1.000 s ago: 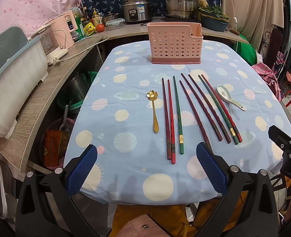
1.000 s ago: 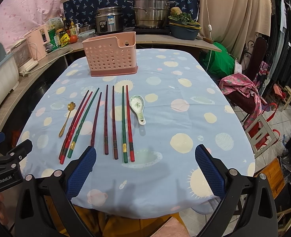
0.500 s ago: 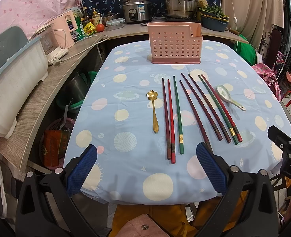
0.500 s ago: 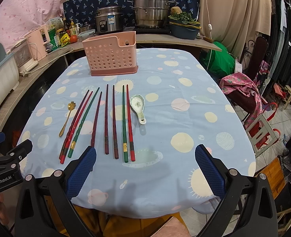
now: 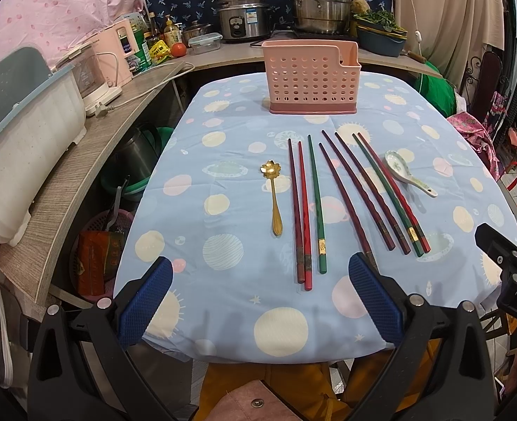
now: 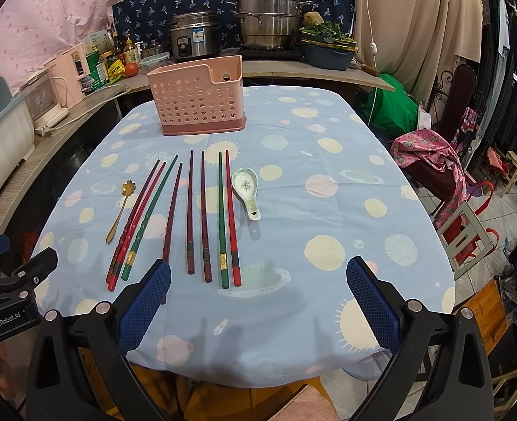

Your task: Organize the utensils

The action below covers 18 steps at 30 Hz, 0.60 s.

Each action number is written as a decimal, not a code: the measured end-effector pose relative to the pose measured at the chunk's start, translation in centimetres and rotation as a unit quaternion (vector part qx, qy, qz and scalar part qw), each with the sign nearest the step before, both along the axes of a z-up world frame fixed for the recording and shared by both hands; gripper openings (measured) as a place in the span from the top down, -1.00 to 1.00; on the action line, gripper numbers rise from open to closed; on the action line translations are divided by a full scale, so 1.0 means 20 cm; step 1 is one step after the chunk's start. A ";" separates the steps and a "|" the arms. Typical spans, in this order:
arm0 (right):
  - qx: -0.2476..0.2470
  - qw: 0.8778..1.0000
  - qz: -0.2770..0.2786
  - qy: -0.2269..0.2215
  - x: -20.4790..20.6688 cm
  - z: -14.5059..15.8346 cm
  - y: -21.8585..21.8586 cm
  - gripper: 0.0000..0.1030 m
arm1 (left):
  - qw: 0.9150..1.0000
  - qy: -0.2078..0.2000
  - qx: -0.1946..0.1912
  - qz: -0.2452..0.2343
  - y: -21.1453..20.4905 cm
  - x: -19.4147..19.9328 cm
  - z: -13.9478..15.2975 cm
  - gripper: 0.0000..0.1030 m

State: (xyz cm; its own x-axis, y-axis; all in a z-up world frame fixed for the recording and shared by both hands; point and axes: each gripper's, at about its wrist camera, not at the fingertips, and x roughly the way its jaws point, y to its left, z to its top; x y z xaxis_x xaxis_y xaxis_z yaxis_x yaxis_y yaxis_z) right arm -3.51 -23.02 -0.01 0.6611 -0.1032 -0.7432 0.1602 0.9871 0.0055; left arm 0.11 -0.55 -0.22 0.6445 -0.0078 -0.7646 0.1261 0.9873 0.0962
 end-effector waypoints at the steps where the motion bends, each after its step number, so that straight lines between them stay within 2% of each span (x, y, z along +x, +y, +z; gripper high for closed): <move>1: 0.000 1.000 0.000 0.000 0.00 0.00 0.00 -0.87 | 1.000 0.000 0.000 0.000 0.00 0.00 0.00 -0.87; 18: 0.002 1.000 0.000 0.000 0.00 0.00 0.00 -0.87 | 1.000 0.000 0.000 0.000 0.00 -0.01 0.00 -0.87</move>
State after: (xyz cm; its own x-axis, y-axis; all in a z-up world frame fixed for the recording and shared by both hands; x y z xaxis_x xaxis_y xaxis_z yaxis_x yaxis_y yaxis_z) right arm -3.55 -23.10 0.06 0.6612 -0.1007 -0.7435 0.1604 0.9870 0.0090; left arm -0.05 -0.63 -0.32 0.6439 -0.0087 -0.7651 0.1266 0.9874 0.0954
